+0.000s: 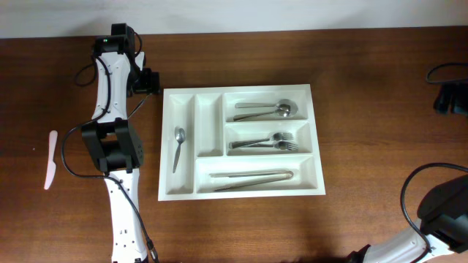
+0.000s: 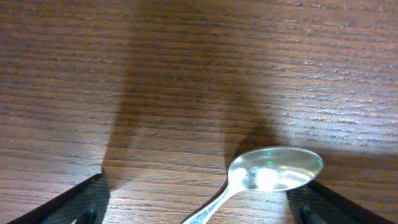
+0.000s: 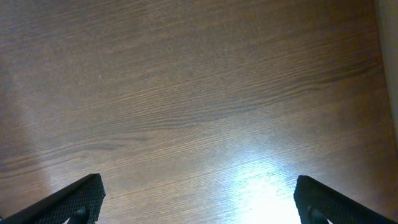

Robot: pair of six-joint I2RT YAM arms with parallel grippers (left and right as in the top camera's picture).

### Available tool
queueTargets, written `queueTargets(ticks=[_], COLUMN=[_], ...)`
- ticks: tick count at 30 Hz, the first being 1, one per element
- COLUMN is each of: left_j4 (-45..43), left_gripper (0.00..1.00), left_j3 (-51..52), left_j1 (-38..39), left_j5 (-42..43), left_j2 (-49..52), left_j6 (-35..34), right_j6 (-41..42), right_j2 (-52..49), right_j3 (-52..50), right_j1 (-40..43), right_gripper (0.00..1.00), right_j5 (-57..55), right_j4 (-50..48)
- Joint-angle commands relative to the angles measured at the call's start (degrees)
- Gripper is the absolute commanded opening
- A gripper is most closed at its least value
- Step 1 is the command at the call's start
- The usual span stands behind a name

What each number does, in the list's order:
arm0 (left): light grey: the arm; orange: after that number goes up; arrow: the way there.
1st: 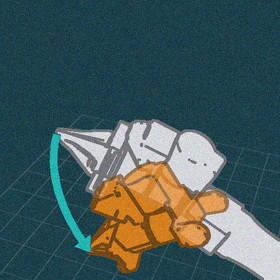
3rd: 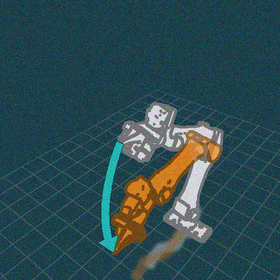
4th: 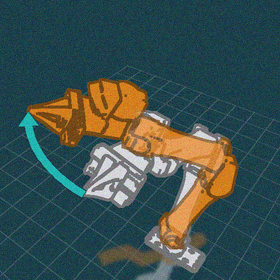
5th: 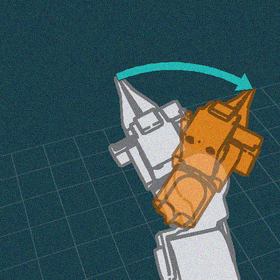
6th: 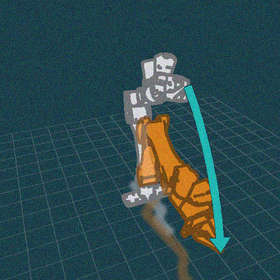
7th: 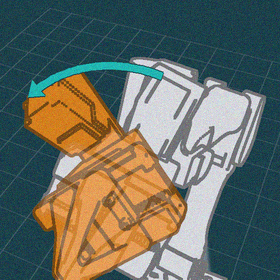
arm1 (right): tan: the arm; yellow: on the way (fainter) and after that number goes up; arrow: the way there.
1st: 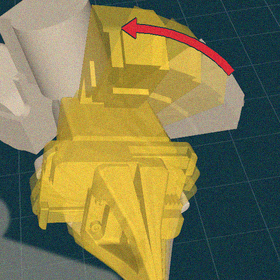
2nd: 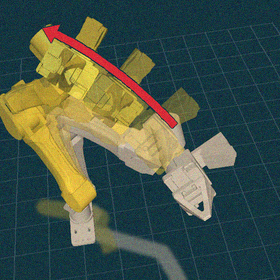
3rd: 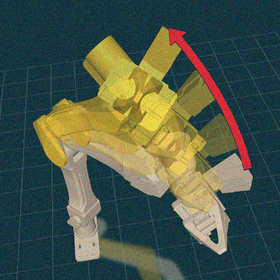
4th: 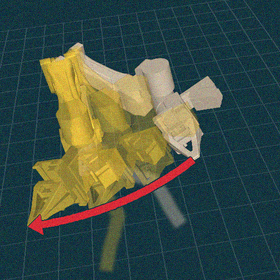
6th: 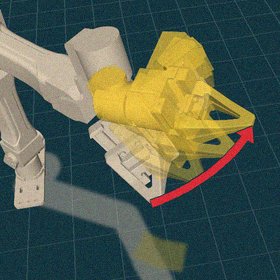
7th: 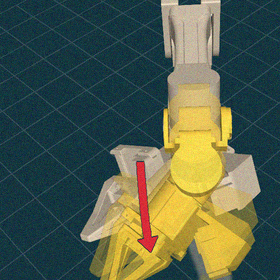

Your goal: Pack container

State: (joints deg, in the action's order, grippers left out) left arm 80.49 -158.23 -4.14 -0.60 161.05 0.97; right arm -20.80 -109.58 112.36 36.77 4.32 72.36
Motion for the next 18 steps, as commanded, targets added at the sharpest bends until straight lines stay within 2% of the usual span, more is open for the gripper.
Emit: queueTargets(ticks=[1,2,4,6,11,14,18], left_j4=[0.0,0.0,-0.2,-0.5,-0.9,-1.0,-1.2], left_gripper=[0.80,0.73,0.69,0.60,0.60,0.50,0.50], left_j3=[0.7,0.7,0.7,0.7,0.7,0.7,0.7], left_j1=[-0.1,-0.1,-0.1,-0.1,-0.1,-0.1,-0.1], left_j5=[-3.5,-3.8,-3.8,-3.8,-3.8,-3.8,-3.8], left_j2=[2.2,2.2,2.2,2.2,2.2,2.2,2.2], left_j6=[3.9,3.9,3.9,3.9,3.8,3.9,3.9], right_j6=[0.5,0.5,0.5,0.5,0.5,0.5,0.5], right_j2=[0.1,0.1,0.1,0.1,0.1,0.1,0.1], right_j3=[0.0,0.0,0.0,0.0,0.0,0.0,0.0], right_j1=[0.4,0.4,0.4,0.4,0.4,0.4,0.4], right_gripper=[0.99,0.99,0.99,0.99,0.99,0.99,0.99], right_j5=[-0.1,-0.1,-0.1,-0.1,-0.1,-0.1,-0.1], right_j4=[0.0,0.0,0.0,0.0,0.0,0.0,0.0])
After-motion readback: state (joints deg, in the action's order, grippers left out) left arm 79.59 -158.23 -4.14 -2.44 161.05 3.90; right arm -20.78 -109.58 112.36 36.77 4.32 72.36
